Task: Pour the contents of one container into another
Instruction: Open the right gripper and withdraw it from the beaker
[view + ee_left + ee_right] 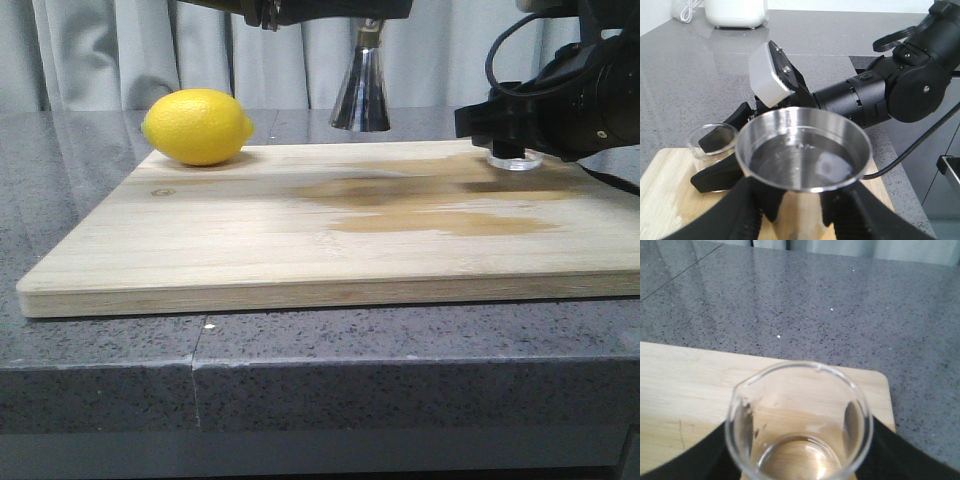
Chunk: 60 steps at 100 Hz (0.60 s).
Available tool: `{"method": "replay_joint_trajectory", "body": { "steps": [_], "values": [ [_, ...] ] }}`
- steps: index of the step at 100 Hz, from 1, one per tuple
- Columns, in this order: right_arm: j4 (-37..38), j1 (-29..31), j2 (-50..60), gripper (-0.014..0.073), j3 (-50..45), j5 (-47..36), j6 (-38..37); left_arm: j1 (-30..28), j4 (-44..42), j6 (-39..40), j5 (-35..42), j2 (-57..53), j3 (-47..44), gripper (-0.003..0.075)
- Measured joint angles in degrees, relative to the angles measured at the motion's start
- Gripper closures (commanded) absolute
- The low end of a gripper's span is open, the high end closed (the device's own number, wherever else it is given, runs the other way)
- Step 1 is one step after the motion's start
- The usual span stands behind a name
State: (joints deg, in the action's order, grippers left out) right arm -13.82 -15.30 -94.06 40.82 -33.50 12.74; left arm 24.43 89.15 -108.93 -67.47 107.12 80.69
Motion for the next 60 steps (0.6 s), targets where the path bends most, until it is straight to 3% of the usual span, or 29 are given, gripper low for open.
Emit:
{"method": "replay_joint_trajectory", "body": {
  "steps": [13, 60],
  "values": [
    [0.0, 0.0, 0.4, 0.0018, 0.0, 1.9, 0.0, 0.0, 0.0, 0.0, 0.0, 0.0, 0.0, 0.05],
    [0.5, 0.1, 19.1, 0.0022, 0.0, 29.4, 2.7, 0.0, 0.0, 0.0, 0.0, 0.0, 0.0, 0.05]
  ]
}}
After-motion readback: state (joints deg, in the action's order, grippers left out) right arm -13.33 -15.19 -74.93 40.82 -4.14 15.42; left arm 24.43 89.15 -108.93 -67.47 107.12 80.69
